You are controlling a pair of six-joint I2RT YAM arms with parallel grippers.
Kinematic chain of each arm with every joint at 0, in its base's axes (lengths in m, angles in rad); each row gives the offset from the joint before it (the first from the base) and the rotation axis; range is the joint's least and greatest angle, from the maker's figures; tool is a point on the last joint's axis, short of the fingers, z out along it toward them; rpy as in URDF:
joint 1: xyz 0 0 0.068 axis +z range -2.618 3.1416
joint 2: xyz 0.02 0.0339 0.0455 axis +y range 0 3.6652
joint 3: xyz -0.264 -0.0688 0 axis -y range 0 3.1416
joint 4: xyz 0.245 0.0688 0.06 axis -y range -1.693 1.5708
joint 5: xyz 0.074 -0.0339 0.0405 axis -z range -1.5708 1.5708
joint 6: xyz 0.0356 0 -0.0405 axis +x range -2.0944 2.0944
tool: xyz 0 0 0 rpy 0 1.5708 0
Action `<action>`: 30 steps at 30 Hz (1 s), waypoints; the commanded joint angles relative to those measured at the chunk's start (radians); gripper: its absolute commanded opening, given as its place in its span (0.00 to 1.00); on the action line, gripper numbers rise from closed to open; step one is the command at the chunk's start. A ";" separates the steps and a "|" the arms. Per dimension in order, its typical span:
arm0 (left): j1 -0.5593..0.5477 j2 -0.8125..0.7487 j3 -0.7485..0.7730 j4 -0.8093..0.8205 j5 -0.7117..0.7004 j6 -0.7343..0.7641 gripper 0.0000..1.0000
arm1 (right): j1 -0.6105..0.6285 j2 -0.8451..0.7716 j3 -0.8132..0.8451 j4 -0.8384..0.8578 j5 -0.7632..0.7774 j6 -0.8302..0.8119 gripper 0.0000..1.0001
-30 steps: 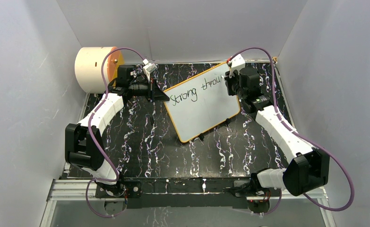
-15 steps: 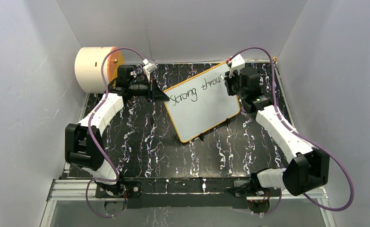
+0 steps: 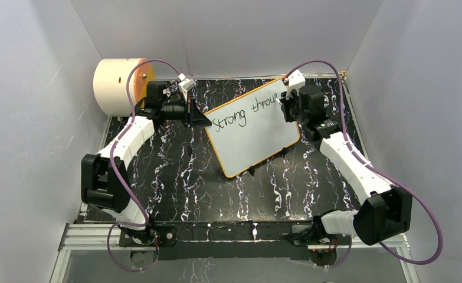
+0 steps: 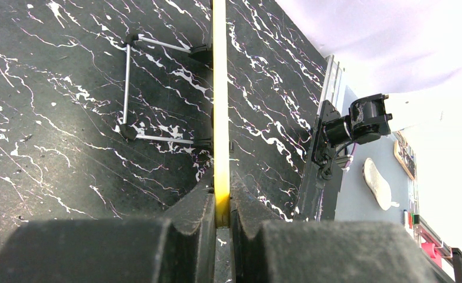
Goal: Write a sentence on the whiteboard
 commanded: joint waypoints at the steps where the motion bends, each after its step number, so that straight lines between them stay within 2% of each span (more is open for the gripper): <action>1: -0.004 -0.024 -0.009 -0.025 0.030 0.021 0.00 | -0.003 -0.027 -0.001 0.006 0.007 -0.011 0.00; 30: -0.004 -0.027 -0.007 -0.025 0.028 0.022 0.00 | -0.005 -0.016 0.018 0.077 0.041 -0.010 0.00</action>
